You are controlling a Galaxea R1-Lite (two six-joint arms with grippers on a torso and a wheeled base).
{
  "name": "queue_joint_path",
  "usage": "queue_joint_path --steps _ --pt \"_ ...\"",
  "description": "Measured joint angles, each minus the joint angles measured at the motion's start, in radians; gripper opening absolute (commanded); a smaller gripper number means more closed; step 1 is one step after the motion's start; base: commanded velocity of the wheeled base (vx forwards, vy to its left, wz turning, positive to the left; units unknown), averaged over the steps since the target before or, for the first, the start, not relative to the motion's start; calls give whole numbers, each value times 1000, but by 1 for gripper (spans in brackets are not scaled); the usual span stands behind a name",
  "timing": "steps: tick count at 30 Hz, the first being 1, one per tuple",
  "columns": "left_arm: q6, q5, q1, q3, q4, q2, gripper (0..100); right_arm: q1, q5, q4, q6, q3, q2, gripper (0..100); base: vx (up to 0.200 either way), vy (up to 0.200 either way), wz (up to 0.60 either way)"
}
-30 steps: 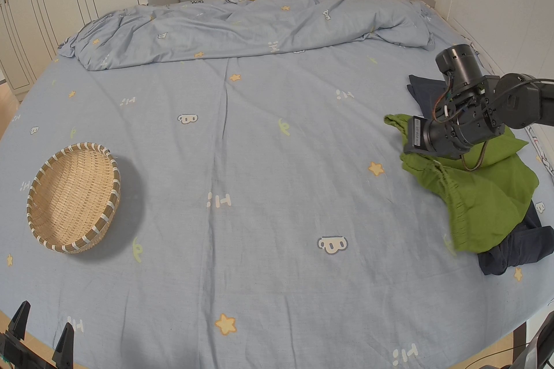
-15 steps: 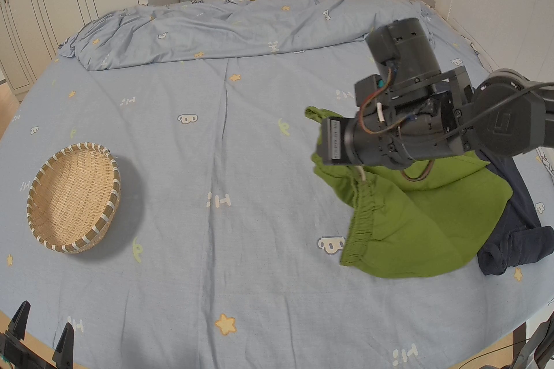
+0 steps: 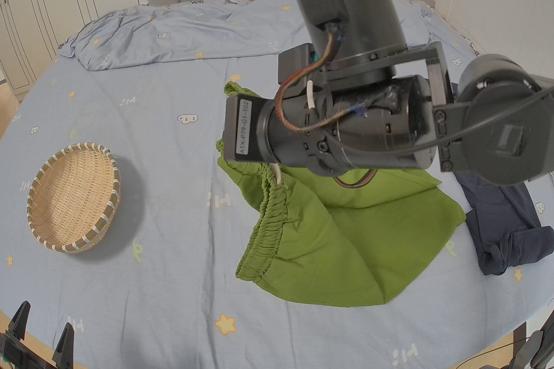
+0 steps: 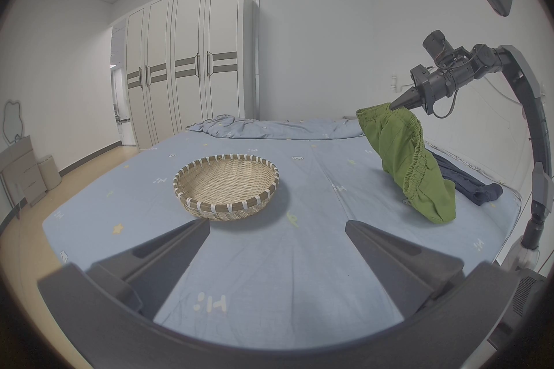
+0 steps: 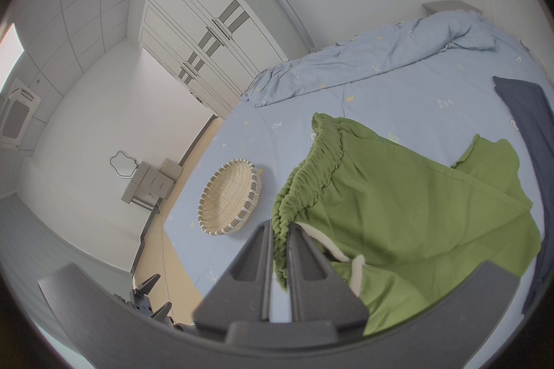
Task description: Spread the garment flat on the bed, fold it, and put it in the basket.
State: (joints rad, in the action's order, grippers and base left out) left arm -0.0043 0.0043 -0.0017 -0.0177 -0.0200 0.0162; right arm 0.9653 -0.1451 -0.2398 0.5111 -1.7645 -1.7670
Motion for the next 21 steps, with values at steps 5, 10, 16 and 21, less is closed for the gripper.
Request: queue_joint_path --steps 5,10,16,21 --pt "0 0 0 0 0 0 100 -1 0 1 -1 -2 -28 0 0 0 0" --pt "0 0 0 0 0 0 100 -4 0 5 -10 -5 -71 100 0 0 0" --pt "3 -3 0 0 -1 0 100 -7 -3 5 -27 -14 -123 100 0 0 0" --pt "3 -2 0 0 -1 0 100 -22 -5 4 -31 -14 -145 100 0 0 0"
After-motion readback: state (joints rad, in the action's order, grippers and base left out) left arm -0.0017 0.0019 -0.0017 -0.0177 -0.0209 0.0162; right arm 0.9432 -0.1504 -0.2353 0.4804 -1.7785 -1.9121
